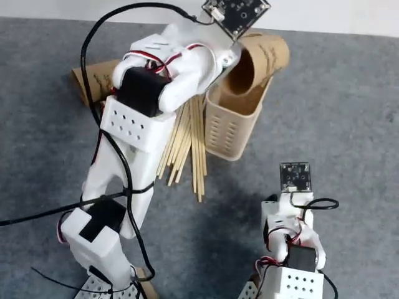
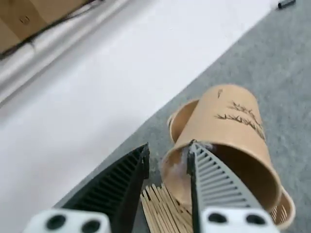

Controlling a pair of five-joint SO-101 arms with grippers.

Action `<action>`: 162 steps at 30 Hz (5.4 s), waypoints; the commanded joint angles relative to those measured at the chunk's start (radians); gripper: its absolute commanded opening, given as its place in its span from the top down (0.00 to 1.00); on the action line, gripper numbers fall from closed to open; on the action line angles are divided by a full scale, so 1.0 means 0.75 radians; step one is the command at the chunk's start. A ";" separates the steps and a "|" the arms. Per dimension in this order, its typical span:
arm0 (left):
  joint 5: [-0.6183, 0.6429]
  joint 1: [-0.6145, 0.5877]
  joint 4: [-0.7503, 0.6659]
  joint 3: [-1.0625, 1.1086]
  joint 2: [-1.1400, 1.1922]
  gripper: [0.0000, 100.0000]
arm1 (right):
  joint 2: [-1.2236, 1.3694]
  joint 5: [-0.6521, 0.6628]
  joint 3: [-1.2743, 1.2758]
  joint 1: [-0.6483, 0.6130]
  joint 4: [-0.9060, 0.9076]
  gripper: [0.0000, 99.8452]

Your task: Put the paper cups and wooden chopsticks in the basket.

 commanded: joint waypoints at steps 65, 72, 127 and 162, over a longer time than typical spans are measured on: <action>0.016 -0.007 -0.317 0.388 -0.126 0.81 | -0.013 -0.008 0.009 -0.019 0.011 0.82; 0.018 -0.011 -0.307 -0.003 0.118 0.81 | -0.013 -0.008 0.011 -0.019 0.011 0.82; -0.018 -0.678 -0.223 0.797 0.218 0.84 | -0.013 -0.008 0.011 -0.021 0.013 0.82; -0.027 -0.607 0.336 -0.666 0.768 0.92 | -0.013 -0.010 0.013 -0.021 0.013 0.82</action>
